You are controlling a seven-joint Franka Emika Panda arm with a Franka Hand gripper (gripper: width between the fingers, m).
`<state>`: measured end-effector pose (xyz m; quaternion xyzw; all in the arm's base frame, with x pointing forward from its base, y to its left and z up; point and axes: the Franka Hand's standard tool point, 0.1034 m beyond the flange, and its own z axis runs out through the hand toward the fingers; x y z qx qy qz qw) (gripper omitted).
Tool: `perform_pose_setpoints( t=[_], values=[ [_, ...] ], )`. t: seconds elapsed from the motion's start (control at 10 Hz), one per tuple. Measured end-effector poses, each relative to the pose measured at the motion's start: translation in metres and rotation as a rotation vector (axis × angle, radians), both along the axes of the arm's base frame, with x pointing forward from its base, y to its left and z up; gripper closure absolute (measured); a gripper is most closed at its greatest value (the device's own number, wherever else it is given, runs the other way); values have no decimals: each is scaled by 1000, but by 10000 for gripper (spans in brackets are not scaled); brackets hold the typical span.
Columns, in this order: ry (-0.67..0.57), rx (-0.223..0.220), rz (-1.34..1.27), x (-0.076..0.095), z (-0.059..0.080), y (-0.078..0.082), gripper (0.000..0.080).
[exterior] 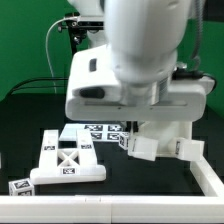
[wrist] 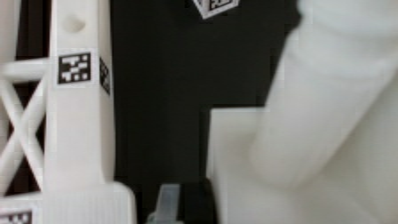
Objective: Assemble chair
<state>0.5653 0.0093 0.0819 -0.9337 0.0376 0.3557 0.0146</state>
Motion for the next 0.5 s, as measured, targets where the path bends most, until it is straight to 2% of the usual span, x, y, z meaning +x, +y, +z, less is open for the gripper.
perform_pose_setpoints(
  t=[0.2, 0.3, 0.5],
  values=[
    [93, -84, -105, 2, -12, 1, 766],
    [83, -84, -104, 3, -17, 6, 766],
    [79, -88, -109, 4, -17, 2, 766]
  ],
)
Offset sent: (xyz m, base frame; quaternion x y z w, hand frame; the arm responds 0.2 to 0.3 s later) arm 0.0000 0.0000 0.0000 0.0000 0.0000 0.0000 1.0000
